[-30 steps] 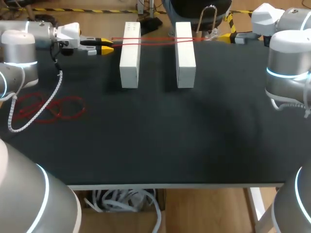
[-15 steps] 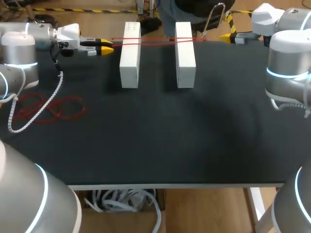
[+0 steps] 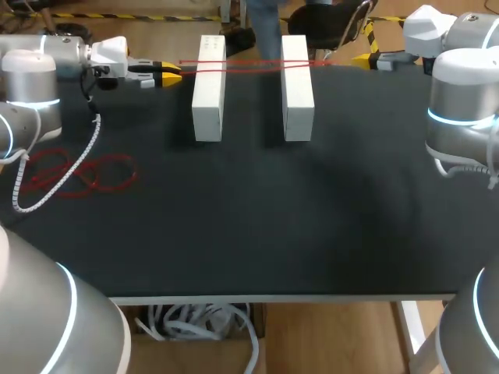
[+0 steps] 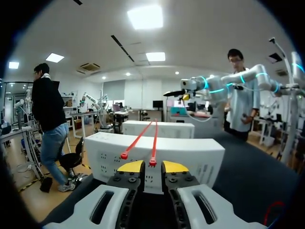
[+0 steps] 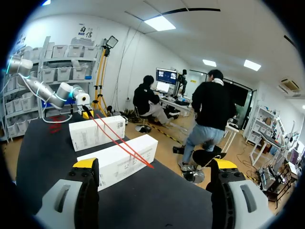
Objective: Grab the tape and strap the tape.
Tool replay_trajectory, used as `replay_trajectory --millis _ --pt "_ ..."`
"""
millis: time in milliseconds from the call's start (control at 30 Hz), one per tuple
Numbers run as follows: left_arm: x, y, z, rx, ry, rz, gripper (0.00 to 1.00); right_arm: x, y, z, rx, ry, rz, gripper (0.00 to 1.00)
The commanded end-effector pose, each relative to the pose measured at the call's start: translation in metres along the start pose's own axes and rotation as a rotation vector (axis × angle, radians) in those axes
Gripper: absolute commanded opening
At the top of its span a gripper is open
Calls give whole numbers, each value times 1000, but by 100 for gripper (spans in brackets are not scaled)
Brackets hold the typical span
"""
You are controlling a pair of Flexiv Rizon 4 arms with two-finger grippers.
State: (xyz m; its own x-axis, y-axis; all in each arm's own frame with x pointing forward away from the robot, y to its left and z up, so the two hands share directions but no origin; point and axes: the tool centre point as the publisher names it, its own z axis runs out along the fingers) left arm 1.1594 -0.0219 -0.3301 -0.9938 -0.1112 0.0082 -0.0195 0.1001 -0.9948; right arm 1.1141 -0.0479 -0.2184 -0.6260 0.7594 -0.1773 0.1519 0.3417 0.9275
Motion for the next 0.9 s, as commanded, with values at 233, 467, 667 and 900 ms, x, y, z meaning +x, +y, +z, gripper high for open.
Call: replay_trajectory --millis 233,467,667,900 --pt "-1 -1 1 4 -2 3 16 -1 0 -1 -1 2 0 100" --pt "-1 -3 3 6 0 5 16 -1 0 -1 -1 2 0 100" --pt "-1 -3 6 8 3 4 15 -1 0 -1 -1 2 0 100" --pt "0 -2 7 10 0 3 13 -1 0 -1 -1 2 0 100"
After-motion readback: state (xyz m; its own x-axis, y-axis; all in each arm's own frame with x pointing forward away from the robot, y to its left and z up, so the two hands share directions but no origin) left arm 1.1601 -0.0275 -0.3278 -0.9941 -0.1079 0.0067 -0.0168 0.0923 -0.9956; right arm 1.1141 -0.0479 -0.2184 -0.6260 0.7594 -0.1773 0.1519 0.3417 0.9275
